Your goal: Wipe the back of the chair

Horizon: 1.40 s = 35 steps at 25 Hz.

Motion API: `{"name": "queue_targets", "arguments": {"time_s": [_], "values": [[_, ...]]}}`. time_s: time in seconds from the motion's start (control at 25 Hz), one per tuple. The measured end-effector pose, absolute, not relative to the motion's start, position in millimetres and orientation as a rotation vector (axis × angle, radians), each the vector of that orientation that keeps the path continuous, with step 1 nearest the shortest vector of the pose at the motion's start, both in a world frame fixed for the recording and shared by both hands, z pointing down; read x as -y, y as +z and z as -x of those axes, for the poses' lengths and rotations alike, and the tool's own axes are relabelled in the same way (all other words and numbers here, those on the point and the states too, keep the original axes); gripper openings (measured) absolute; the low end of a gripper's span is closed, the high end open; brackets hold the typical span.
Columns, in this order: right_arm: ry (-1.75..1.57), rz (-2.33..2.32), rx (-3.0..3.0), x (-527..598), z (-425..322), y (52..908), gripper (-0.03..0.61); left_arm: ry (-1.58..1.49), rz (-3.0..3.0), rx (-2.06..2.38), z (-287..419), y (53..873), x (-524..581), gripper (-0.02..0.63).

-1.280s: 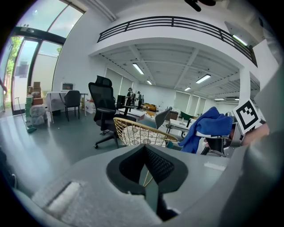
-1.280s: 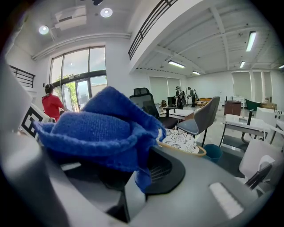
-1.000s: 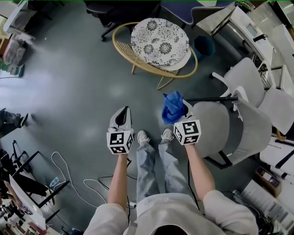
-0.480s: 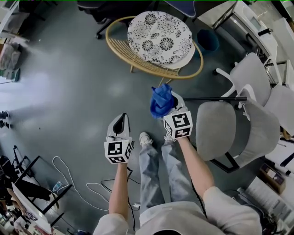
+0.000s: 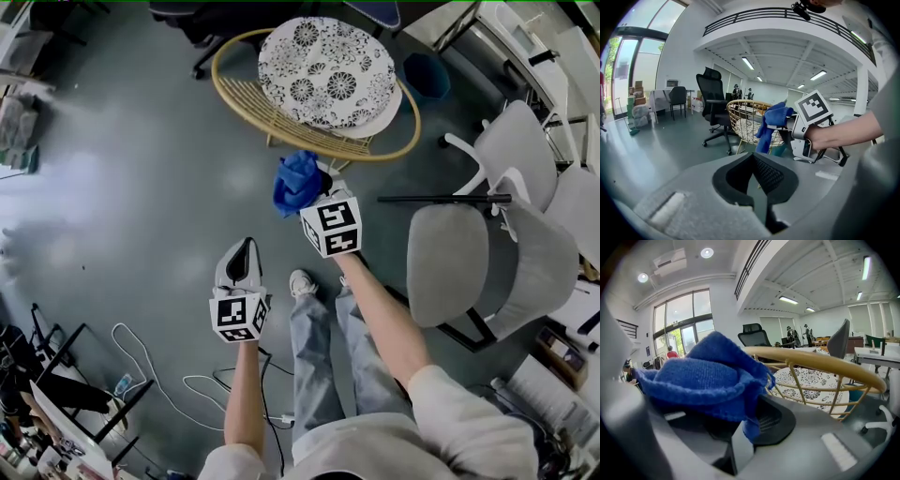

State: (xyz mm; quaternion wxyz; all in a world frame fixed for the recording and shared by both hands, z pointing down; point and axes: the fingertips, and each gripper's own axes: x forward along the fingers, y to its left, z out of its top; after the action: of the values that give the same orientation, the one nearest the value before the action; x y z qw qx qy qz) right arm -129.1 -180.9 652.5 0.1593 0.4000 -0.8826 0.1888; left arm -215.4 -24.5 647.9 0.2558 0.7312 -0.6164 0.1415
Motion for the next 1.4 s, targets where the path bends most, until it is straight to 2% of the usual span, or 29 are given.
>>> {"name": "queue_targets", "arguments": {"time_s": [0.48, 1.4], "values": [[0.573, -1.227, 2.506, 198, 111, 646, 0.055, 0.398, -1.997, 1.647, 209, 652, 25, 0.003], [0.653, -1.451, 2.364, 190, -25, 661, 0.055, 0.417, -2.075, 1.566, 144, 652, 40, 0.003]]}}
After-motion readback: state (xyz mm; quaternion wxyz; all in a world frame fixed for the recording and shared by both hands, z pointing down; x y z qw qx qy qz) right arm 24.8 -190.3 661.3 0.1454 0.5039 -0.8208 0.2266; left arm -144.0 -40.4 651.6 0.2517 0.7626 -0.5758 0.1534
